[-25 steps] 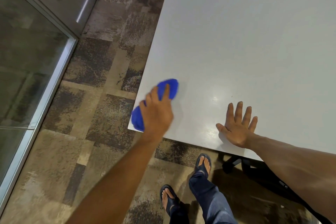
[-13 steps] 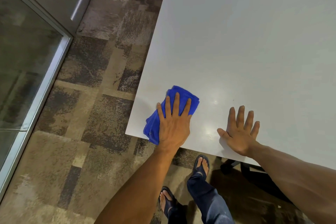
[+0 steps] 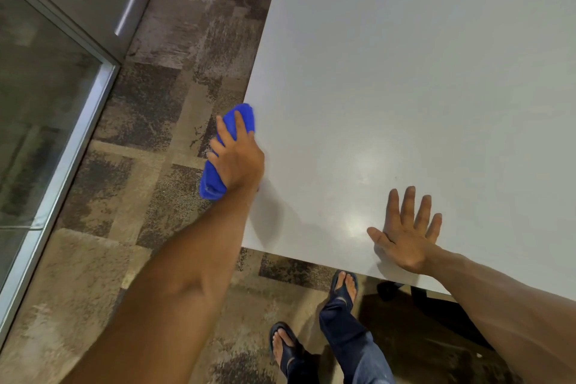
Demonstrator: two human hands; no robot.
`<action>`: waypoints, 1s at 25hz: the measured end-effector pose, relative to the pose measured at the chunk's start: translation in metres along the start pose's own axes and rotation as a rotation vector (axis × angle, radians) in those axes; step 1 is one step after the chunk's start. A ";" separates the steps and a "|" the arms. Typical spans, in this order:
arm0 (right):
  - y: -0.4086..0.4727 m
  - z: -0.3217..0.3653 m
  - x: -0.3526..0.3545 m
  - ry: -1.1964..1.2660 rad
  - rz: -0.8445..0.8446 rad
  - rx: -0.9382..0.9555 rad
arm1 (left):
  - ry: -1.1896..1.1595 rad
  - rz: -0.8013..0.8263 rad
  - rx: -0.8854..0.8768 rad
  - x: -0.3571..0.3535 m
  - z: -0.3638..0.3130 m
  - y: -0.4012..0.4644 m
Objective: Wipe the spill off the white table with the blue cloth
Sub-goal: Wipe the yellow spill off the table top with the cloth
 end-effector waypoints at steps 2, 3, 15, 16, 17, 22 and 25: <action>0.000 -0.001 0.001 0.009 0.027 0.003 | 0.038 0.034 0.050 0.000 0.009 0.019; -0.001 -0.001 0.001 0.018 0.041 0.005 | 0.047 0.062 0.092 0.000 0.016 0.028; -0.008 0.003 0.004 0.059 0.074 -0.004 | 0.042 -0.057 -0.718 0.034 -0.085 -0.133; -0.008 0.003 0.004 0.053 0.064 -0.002 | 0.011 -0.003 -0.727 0.021 -0.091 -0.156; -0.007 0.001 0.003 0.045 0.054 -0.004 | 0.012 0.043 -0.726 0.010 -0.095 -0.172; -0.003 -0.001 0.002 0.030 0.030 -0.008 | 0.028 0.134 -0.681 -0.017 -0.091 -0.172; -0.004 -0.002 0.002 0.018 0.032 0.002 | 0.029 0.042 -0.568 -0.012 -0.077 -0.119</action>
Point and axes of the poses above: each hand's wrist, its own y-axis towards the middle knuckle, its own x-axis out of the back of the hand, z = x × y, the point moved 5 cm from there along y, towards the middle knuckle, and after that the axes turned 1 degree about -z, right-handed, at the moved point
